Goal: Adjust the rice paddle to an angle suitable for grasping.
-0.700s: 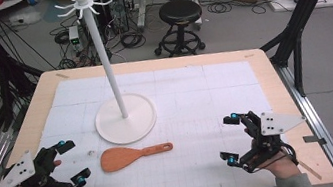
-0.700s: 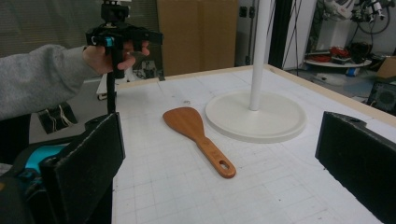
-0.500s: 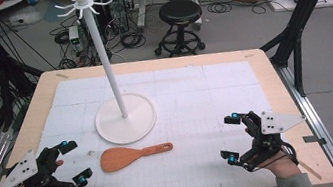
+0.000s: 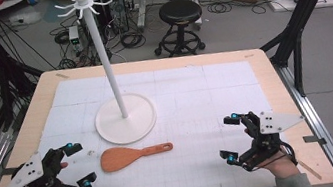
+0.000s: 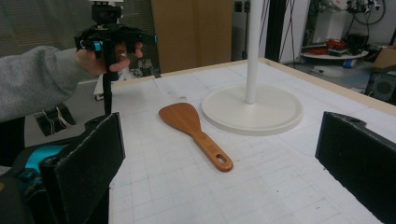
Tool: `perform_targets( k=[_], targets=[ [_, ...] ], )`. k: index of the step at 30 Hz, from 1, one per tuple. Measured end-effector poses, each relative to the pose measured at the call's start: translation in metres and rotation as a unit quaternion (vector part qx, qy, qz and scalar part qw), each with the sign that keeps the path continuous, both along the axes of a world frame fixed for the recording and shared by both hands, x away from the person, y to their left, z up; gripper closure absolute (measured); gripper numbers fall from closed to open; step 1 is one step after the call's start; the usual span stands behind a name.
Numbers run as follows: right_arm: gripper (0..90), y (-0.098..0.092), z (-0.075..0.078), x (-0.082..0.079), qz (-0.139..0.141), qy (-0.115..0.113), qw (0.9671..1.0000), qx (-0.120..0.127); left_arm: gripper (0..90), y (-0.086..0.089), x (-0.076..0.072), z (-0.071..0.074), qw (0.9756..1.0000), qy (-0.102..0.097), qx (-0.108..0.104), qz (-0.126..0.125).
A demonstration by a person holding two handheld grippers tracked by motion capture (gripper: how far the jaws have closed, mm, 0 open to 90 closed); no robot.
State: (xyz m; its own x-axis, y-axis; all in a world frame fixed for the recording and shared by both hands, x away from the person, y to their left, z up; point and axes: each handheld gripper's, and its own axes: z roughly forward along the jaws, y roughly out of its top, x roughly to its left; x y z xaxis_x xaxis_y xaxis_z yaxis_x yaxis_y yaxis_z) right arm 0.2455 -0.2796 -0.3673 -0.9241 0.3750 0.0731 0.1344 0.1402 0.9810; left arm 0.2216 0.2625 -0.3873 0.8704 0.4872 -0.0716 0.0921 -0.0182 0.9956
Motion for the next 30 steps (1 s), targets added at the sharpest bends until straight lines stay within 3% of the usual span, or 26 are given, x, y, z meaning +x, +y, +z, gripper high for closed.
perform_targets(
  k=[12, 16, 17, 18, 23, 30],
  targets=[
    [0.0, -0.001, -0.001, 0.003, 0.002, 0.005, 0.9999, 0.016, 2.6, -0.006, 0.010, 0.004, 0.9998, 0.014, 0.010, -0.005],
    [0.0, -0.003, -0.002, 0.004, -0.001, 0.007, 0.9998, 0.019, 2.7, -0.012, 0.015, 0.004, 0.9993, 0.023, 0.027, -0.016],
    [0.0, -0.003, -0.002, 0.005, -0.001, 0.008, 0.9998, 0.020, 2.7, -0.012, 0.017, 0.003, 0.9989, 0.029, 0.031, -0.020],
    [0.0, -0.004, -0.003, 0.005, -0.002, 0.012, 0.9997, 0.020, 2.7, -0.014, 0.022, 0.003, 0.9971, 0.056, 0.041, -0.030],
    [0.0, -0.008, -0.005, 0.004, -0.009, 0.013, 0.9995, 0.027, 2.7, -0.021, 0.029, 0.001, 0.9944, 0.071, 0.070, -0.036],
    [0.0, -0.009, -0.006, 0.004, -0.009, 0.019, 0.9994, 0.026, 2.7, -0.026, 0.037, 0.003, 0.9931, 0.072, 0.084, -0.039]
  ],
)
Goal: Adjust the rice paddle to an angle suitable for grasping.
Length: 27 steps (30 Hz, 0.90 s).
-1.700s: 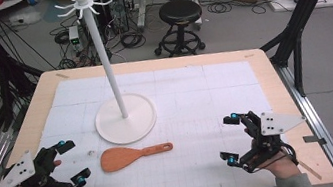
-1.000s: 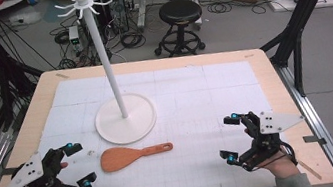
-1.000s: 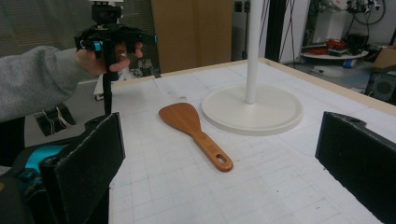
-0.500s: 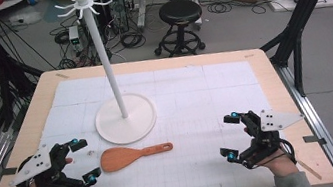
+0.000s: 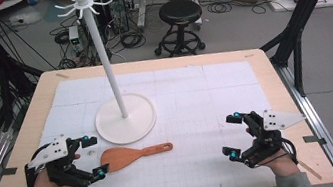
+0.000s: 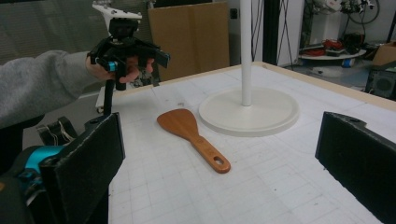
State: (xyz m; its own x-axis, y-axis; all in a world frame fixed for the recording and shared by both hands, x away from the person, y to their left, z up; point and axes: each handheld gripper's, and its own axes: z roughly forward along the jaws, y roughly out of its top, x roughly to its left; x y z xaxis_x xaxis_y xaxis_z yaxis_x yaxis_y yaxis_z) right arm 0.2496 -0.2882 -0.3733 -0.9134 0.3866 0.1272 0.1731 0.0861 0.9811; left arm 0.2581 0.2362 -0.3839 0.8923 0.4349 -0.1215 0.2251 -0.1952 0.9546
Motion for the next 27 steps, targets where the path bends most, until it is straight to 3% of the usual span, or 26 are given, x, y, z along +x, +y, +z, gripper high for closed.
perform_targets(
  k=[17, 19, 20, 27],
  targets=[
    [0.0, -0.001, -0.002, 0.001, 0.002, 0.003, 1.0000, 0.000, 2.7, -0.018, 0.013, -0.001, 0.9997, -0.002, 0.024, -0.005],
    [0.0, -0.001, -0.002, 0.001, 0.002, 0.007, 1.0000, 0.000, 17.0, -0.020, 0.014, -0.001, 0.9995, 0.001, 0.033, 0.001],
    [0.0, -0.001, -0.002, 0.001, 0.002, 0.007, 1.0000, 0.000, 17.0, -0.022, 0.014, 0.000, 0.9994, 0.002, 0.035, 0.005],
    [0.0, -0.001, -0.002, 0.002, 0.003, 0.005, 1.0000, -0.001, 40.5, -0.037, 0.015, 0.001, 0.9980, -0.013, 0.062, 0.003]
  ],
)
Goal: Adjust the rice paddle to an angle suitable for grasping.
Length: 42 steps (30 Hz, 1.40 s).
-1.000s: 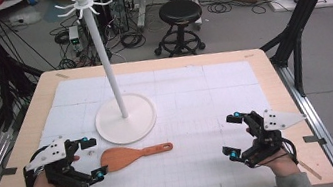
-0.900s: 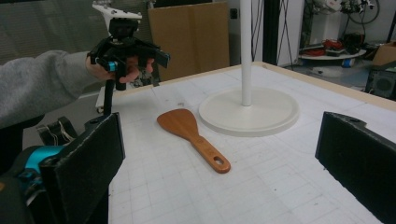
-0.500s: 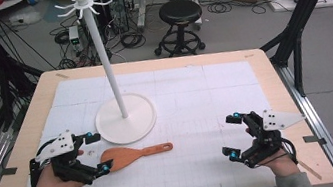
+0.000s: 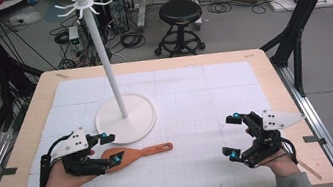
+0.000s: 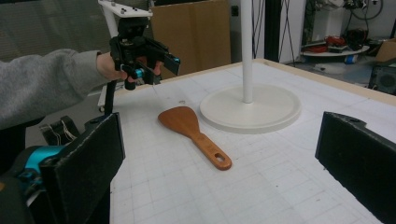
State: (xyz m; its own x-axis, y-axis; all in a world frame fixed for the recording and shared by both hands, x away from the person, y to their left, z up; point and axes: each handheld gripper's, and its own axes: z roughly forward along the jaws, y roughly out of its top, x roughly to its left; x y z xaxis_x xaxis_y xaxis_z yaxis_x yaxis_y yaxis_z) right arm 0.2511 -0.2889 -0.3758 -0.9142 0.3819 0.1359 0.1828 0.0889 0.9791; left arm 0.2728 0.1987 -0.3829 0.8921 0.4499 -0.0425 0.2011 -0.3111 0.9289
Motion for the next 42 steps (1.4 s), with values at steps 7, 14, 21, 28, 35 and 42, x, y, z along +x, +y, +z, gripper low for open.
perform_targets(
  k=[7, 14, 21, 28, 35, 42],
  targets=[
    [0.0, 0.000, -0.001, 0.000, 0.001, 0.004, 1.0000, 0.001, 82.5, -0.016, 0.007, -0.005, 0.9991, 0.010, 0.039, 0.015],
    [0.0, 0.001, -0.005, 0.002, 0.002, 0.010, 0.9999, -0.005, 89.6, -0.026, 0.015, -0.015, 0.9973, 0.043, 0.057, 0.016],
    [0.0, 0.000, -0.005, 0.002, 0.001, 0.010, 0.9999, -0.003, 89.6, -0.032, 0.026, -0.027, 0.9943, 0.048, 0.091, 0.028],
    [0.0, 0.002, -0.006, 0.002, 0.004, 0.011, 0.9999, -0.006, 89.6, -0.039, 0.035, -0.039, 0.9903, 0.053, 0.123, 0.037],
    [0.0, 0.002, -0.007, 0.003, 0.006, 0.011, 0.9999, -0.006, 89.6, -0.042, 0.041, -0.047, 0.9876, 0.056, 0.140, 0.043],
    [0.0, 0.002, -0.008, 0.003, 0.007, 0.013, 0.9999, -0.006, 89.6, -0.045, 0.045, -0.054, 0.9856, 0.059, 0.152, 0.045]
  ],
)
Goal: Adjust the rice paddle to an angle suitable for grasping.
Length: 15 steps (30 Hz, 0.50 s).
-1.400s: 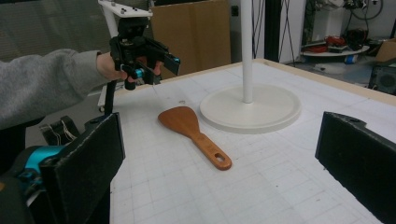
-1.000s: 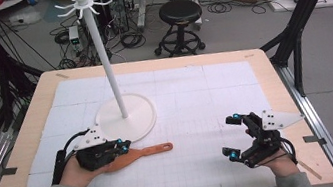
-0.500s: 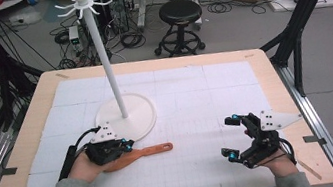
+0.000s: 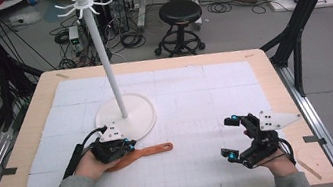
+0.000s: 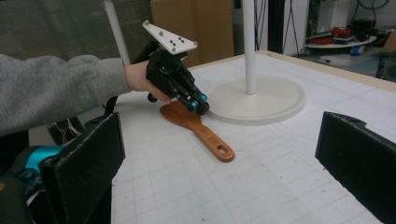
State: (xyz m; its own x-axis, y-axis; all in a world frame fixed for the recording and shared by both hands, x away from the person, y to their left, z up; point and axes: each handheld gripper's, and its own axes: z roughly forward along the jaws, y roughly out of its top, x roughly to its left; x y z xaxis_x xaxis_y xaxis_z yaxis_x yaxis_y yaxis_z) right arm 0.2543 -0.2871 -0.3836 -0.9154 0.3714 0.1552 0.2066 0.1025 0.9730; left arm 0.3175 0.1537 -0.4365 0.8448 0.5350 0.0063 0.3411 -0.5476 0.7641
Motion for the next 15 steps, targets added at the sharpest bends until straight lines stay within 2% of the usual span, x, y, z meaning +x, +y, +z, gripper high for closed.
perform_targets(
  k=[1, 3, 9, 12, 15],
  targets=[
    [0.0, 0.0001, 0.0001, -0.0002, 0.000, 0.003, 1.0000, 0.000, 89.6, -0.0003, 0.0007, -0.0009, 0.9999, -0.001, 0.011, 0.001],
    [0.0, 0.0004, 0.0003, 0.0001, 0.002, 0.002, 1.0000, 0.004, 89.7, -0.0004, 0.0027, -0.0034, 0.9999, 0.004, 0.010, 0.005],
    [0.0, 0.0002, 0.0003, 0.0007, 0.003, 0.003, 1.0000, 0.007, 89.7, -0.0006, 0.0064, -0.0067, 0.9999, 0.003, 0.009, 0.003],
    [0.0, 0.0002, -0.0003, 0.0011, 0.003, 0.004, 1.0000, 0.007, 89.7, -0.0013, 0.0056, -0.0062, 0.9998, -0.006, 0.018, -0.002],
    [0.0, 0.0004, -0.0012, 0.0012, 0.002, 0.008, 1.0000, 0.005, 89.9, -0.0016, 0.0046, -0.0059, 0.9998, -0.002, 0.019, 0.001]
  ],
)
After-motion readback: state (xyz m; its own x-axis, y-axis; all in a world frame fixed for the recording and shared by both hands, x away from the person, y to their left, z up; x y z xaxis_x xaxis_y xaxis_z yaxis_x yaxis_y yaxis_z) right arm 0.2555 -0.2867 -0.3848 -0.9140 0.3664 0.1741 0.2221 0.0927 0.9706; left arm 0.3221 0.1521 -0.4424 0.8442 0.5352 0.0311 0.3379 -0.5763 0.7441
